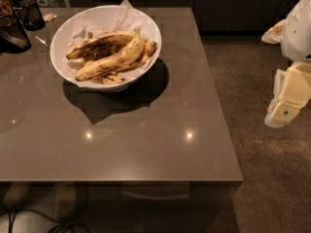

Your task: Pick banana from white bowl

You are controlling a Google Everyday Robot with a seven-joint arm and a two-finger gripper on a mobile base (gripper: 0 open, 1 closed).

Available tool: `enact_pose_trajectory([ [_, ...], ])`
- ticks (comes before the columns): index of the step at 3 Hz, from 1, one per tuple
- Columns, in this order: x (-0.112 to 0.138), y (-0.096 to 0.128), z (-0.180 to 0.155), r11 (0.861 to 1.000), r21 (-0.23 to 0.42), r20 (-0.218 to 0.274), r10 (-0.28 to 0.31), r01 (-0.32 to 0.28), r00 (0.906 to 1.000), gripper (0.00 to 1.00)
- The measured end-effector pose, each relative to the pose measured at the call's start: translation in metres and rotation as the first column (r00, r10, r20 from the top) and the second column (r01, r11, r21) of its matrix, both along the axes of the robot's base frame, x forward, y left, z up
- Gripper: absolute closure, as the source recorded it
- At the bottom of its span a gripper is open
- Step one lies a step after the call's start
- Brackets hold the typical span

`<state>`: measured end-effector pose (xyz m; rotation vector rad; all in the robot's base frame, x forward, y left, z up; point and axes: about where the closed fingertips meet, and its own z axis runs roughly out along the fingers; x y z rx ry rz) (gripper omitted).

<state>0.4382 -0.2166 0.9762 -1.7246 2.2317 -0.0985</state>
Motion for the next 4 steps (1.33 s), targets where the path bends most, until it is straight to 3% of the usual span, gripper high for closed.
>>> enact_pose_trajectory([
  [1, 0.000, 0.000, 0.000, 1.000, 0.000, 0.000, 0.000, 0.000, 1.0000, 0.00],
  [2, 0.019, 0.008, 0.010, 1.000, 0.007, 0.013, -0.001, 0.001, 0.9999, 0.00],
  [3, 0.055, 0.026, 0.023, 0.998, -0.025, 0.030, 0.061, -0.061, 0.9977, 0.00],
  [4, 0.093, 0.050, 0.029, 0.986, -0.085, 0.029, 0.146, -0.143, 0.9888, 0.00],
])
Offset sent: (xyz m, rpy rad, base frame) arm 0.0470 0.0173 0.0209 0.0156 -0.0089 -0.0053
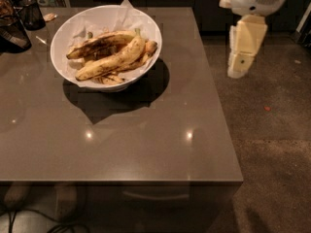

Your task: Pick banana from white bowl

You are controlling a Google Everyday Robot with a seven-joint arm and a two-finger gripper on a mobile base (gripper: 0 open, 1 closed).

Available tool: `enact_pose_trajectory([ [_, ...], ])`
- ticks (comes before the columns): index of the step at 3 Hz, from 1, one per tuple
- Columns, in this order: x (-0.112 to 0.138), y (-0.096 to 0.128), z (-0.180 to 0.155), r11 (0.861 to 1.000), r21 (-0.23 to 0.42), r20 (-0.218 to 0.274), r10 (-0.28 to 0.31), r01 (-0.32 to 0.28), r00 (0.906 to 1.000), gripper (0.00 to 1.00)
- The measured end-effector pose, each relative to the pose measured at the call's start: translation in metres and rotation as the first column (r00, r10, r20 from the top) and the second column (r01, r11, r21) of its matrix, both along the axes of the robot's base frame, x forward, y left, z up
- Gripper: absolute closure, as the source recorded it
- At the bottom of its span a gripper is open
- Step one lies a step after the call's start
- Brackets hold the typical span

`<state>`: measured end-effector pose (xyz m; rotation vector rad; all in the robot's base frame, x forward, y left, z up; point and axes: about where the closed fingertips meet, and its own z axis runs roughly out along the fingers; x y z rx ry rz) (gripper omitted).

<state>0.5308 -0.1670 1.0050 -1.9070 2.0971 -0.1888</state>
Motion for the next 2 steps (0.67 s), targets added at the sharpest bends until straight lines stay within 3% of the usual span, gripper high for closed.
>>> enact_pose_trajectory([
  [2, 0.0117, 0.0111, 0.0060, 1.000, 0.025, 0.049, 0.014, -0.015, 0.9987, 0.00],
])
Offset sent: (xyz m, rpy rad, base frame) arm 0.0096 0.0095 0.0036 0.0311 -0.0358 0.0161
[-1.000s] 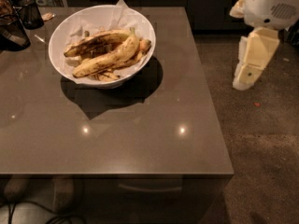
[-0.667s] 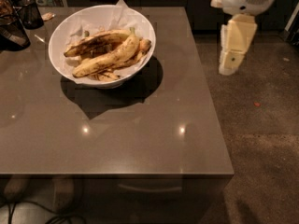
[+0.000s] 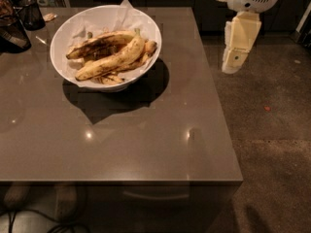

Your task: Pick banana from white bowl

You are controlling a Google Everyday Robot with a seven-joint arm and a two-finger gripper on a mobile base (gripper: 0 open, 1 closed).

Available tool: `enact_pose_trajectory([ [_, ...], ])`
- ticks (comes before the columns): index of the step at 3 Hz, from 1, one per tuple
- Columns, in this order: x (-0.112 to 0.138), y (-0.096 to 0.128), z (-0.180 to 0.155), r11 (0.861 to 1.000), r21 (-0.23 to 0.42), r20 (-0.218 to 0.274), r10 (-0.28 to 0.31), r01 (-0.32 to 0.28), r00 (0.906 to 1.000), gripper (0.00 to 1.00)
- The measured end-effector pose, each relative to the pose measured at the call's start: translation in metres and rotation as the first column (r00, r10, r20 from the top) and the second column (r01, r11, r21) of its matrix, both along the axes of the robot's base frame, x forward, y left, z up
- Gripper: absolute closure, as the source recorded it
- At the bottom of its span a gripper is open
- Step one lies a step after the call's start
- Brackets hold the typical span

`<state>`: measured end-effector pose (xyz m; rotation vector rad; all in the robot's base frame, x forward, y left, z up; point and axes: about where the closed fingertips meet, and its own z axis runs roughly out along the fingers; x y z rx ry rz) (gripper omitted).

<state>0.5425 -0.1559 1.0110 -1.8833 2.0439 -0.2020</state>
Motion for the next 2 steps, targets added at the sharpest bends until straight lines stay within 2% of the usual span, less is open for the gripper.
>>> enact_pose_trajectory([
  [1, 0.031, 0.023, 0.018, 0.999, -0.006, 0.089, 0.047, -0.046, 0.9949, 0.00],
  [2, 0.058, 0.062, 0.035, 0.988, -0.072, 0.155, 0.146, -0.136, 0.9770, 0.00],
])
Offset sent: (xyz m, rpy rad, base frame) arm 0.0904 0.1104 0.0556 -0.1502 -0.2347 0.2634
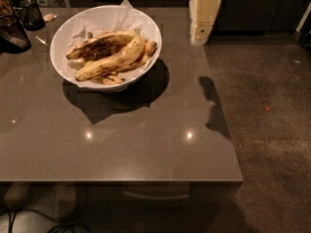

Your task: Pick banana from white bowl

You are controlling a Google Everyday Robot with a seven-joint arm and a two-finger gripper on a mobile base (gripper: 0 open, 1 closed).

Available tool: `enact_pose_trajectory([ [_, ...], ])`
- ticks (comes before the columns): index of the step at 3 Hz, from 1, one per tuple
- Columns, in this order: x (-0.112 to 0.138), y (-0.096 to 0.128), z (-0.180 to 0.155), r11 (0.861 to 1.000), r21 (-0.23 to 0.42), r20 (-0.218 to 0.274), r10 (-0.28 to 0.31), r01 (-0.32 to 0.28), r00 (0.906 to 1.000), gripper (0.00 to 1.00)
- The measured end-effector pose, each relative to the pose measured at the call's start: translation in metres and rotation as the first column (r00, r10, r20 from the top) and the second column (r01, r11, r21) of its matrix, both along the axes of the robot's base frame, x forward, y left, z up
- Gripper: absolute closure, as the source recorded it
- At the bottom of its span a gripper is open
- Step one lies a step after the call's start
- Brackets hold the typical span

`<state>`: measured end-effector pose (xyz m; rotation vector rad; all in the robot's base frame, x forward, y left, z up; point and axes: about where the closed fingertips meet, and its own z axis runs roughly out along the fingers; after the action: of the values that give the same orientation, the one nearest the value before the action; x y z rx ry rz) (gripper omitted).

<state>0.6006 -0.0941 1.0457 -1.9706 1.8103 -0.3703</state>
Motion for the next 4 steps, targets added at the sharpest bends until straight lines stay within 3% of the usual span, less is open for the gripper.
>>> enact_pose_trajectory([
  [1, 0.002, 0.005, 0.001, 1.000, 0.001, 0.009, 0.007, -0.007, 0.9999, 0.00],
  [2, 0.008, 0.009, 0.000, 0.997, 0.066, 0.007, 0.031, -0.031, 0.9995, 0.00],
  [4, 0.016, 0.067, -0.002, 0.967, 0.205, -0.033, 0.160, -0.150, 0.9865, 0.05],
])
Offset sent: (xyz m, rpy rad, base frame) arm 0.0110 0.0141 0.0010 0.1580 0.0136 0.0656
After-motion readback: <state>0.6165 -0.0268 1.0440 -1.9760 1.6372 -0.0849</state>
